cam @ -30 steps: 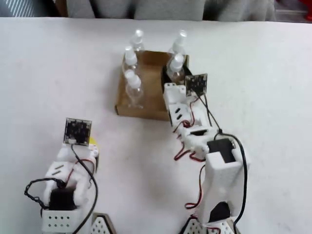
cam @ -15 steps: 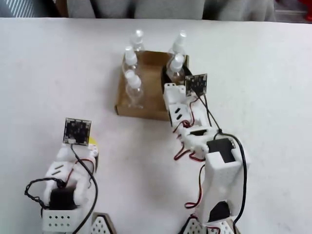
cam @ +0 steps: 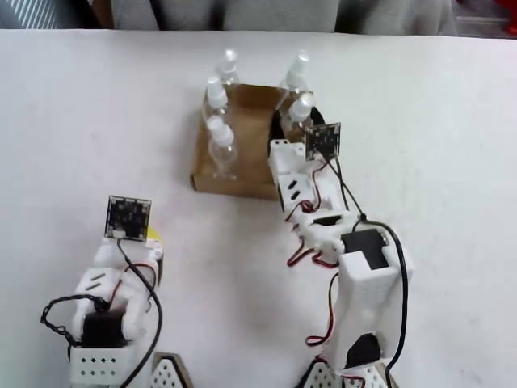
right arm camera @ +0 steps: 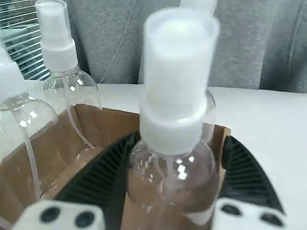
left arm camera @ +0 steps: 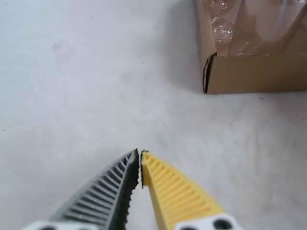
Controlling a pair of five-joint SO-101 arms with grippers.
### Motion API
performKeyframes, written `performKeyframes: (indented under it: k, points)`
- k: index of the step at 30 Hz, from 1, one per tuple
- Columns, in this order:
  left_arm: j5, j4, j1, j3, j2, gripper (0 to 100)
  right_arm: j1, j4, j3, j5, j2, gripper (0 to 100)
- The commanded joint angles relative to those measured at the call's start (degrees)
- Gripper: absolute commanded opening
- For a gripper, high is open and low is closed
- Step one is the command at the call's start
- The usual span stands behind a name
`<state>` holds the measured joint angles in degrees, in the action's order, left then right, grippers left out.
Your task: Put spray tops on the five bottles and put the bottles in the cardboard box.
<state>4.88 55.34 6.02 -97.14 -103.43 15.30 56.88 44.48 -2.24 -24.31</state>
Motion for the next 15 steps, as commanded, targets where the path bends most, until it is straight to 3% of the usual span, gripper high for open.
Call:
performKeyframes:
  k: [1, 8, 15]
  points:
    - [0.53, 0.44, 0.48, 0.09, -0.31, 2, 0.57, 0.75, 0.0, -0.26, 2.24, 24.4]
    - [0.62, 1.41, 0.48, 0.09, -0.31, 2, 1.01, -4.0, 3.16, -0.62, 9.19, 31.2]
    - [0.62, 1.41, 0.48, 0.09, -0.31, 2, 0.66, -12.26, 3.25, -5.98, 14.73, 37.4]
